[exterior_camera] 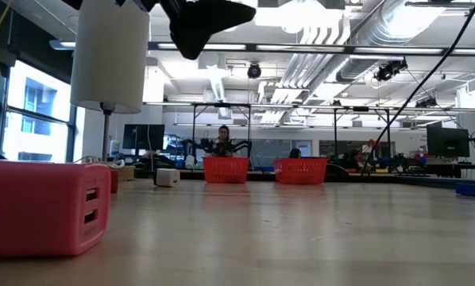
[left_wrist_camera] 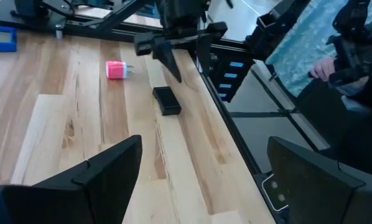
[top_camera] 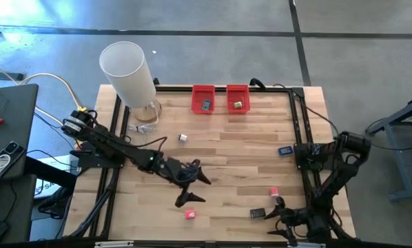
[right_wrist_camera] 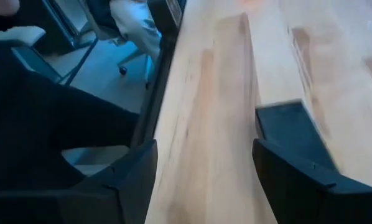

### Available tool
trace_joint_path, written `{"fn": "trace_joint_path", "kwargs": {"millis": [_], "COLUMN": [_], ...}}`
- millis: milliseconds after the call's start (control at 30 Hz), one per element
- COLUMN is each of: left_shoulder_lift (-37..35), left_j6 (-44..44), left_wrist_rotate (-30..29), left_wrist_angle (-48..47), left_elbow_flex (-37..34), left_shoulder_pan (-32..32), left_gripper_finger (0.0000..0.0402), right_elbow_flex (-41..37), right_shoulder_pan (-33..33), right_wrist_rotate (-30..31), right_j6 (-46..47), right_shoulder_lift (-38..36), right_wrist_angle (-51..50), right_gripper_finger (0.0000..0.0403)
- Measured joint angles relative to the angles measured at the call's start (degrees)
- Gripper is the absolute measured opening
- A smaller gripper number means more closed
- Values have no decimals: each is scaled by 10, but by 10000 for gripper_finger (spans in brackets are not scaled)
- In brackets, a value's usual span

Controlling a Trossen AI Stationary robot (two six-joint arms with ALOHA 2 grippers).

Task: Pick & Place Office items
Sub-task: Put the black timer into the left red bin

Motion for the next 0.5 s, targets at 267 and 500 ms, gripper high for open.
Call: {"fn": "trace_joint_path", "kwargs": {"millis": [267,500], "left_shoulder_lift": [0,0], "left_j6": [0,0], "left_wrist_rotate": [0,-7], "left_wrist_angle": [0,2], "left_elbow_flex": [0,0], "left_shoulder_pan": [-7,-4], "left_gripper_finger": [337,337], "right_elbow_flex": [0,0], "right_shoulder_pan": [-1,-1], "right_wrist_rotate": [-15,-14], "right_j6": [48,60], "right_shoulder_lift": [51,55], "right_wrist_angle": [-2,-4], "right_gripper_finger": [252,252]}}
